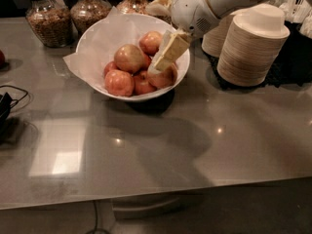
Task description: Pick apple from white bowl
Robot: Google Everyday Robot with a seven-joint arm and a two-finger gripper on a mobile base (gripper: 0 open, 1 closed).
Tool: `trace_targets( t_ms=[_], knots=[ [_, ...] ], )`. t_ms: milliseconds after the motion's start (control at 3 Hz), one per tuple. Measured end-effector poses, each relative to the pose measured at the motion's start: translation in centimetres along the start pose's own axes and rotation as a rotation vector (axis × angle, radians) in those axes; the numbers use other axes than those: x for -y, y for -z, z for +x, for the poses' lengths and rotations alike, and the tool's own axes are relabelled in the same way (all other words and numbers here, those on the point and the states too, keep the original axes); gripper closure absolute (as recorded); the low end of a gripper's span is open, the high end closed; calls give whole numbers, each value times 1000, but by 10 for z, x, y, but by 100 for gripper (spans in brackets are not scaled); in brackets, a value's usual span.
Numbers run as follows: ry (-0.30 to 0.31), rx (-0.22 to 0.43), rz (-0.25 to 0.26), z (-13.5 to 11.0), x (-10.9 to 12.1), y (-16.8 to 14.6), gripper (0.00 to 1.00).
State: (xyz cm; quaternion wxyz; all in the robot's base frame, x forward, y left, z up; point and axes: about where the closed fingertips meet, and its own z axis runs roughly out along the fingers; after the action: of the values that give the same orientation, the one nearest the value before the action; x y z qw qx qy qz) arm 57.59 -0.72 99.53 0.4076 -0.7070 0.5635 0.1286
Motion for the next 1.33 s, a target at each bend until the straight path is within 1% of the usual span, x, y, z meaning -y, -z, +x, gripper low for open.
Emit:
trace_targets(
  t_ms=[333,667,1000,1333],
  knots=[
    [25,-19,-40,-2,4,-21,18],
    [51,-69,-77,0,6,-45,17],
    [81,-111,-104,3,7,-62,19],
    [105,-140,-118,5,9,-74,19]
  ],
)
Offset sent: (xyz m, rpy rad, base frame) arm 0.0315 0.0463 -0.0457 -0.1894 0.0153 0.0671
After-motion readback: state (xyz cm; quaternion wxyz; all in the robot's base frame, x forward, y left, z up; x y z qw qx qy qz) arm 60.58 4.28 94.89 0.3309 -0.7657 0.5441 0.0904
